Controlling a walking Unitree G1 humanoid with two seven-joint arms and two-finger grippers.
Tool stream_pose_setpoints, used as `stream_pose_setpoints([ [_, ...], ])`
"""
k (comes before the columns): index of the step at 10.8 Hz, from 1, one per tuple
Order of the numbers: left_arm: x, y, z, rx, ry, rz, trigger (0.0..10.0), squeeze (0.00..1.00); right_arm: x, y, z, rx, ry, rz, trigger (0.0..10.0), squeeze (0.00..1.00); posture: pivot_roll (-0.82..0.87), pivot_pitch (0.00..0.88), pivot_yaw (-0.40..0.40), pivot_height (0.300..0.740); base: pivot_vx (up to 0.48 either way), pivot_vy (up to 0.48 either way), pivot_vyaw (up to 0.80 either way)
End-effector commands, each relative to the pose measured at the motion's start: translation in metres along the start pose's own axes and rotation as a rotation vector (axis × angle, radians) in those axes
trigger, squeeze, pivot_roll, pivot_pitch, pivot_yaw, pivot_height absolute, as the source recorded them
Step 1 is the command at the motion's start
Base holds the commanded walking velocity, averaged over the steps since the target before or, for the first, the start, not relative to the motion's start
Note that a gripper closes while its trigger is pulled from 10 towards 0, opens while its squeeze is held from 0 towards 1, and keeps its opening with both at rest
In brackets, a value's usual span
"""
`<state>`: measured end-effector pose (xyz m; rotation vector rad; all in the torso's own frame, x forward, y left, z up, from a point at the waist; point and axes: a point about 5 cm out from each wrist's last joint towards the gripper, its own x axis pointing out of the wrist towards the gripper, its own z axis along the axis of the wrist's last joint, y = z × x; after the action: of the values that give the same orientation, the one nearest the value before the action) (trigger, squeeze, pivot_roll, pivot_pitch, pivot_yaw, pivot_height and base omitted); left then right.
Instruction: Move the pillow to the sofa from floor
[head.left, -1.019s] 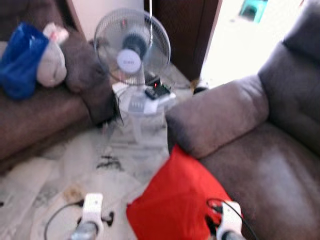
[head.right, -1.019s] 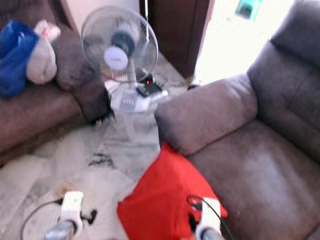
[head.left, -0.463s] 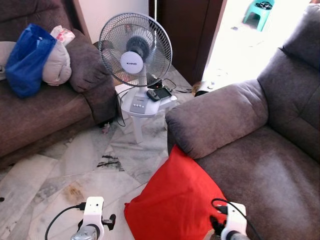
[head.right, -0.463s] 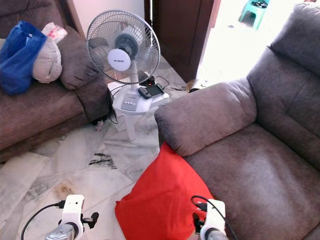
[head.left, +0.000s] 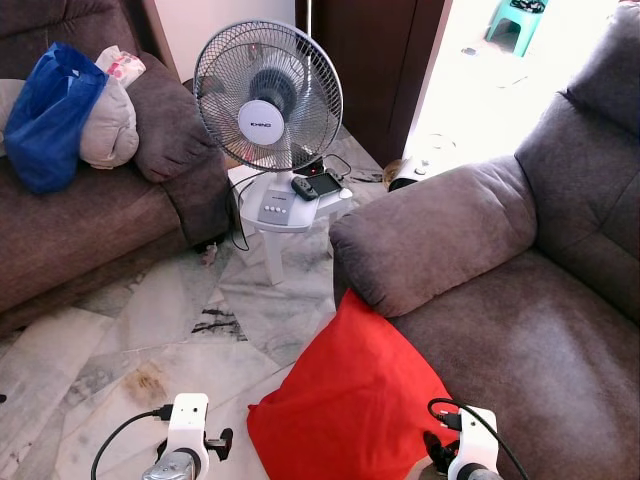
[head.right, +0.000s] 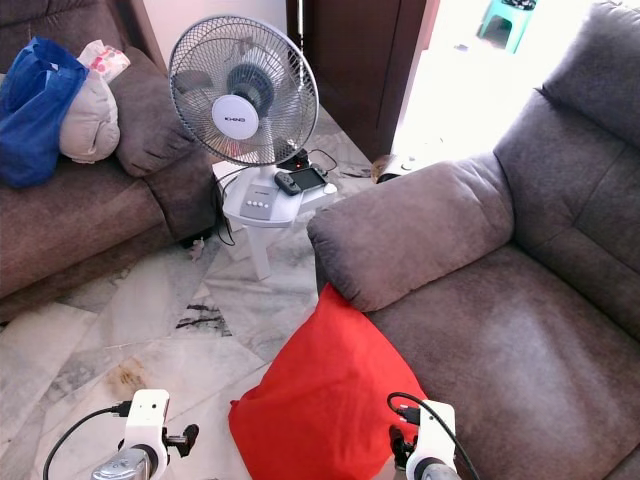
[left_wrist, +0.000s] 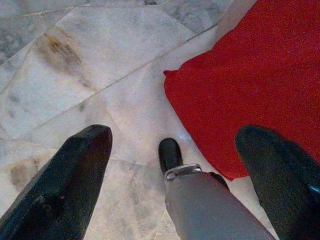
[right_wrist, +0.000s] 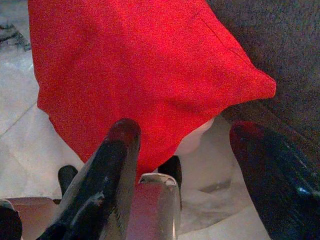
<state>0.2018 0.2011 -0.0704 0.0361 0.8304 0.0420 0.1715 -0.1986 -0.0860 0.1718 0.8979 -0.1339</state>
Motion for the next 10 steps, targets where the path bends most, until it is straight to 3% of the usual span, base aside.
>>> stream_pose_setpoints([
  [1, -0.002, 0.0, -0.008, -0.009, 0.022, -0.007, 10.0, 0.0, -0.001, 0.002, -0.007, 0.018, 0.007, -0.002, 10.0, 0.0, 0.0, 0.106, -0.014, 0.74, 0.0, 0.0, 0.0],
  [4, -0.002, 0.001, -0.006, -0.008, 0.01, -0.008, 10.0, 0.0, -0.001, 0.004, -0.005, 0.021, -0.009, -0.011, 10.0, 0.0, 0.0, 0.103, -0.013, 0.74, 0.0, 0.0, 0.0],
  [6, -0.001, 0.002, 0.003, -0.003, -0.059, 0.032, 10.0, 0.0, -0.001, -0.003, 0.003, 0.051, -0.068, -0.041, 10.0, 0.0, 0.0, 0.094, -0.007, 0.736, 0.0, 0.0, 0.0],
  [8, 0.0, 0.009, 0.024, -0.019, -0.184, 0.088, 10.0, 0.0, 0.003, 0.008, 0.03, 0.049, -0.184, -0.006, 10.0, 0.0, 0.0, 0.083, -0.003, 0.715, 0.0, 0.0, 0.0],
  [9, -0.001, 0.012, 0.047, -0.018, -0.312, 0.109, 10.0, 0.0, 0.004, 0.007, 0.049, 0.057, -0.257, -0.013, 10.0, 0.0, 0.0, 0.071, -0.005, 0.715, 0.0, 0.0, 0.0],
  [10, -0.004, 0.01, 0.074, 0.06, -0.467, 0.102, 10.0, 0.0, 0.004, 0.006, 0.071, 0.07, -0.354, 0.009, 10.0, 0.0, 0.0, 0.061, -0.012, 0.715, 0.0, 0.0, 0.0],
])
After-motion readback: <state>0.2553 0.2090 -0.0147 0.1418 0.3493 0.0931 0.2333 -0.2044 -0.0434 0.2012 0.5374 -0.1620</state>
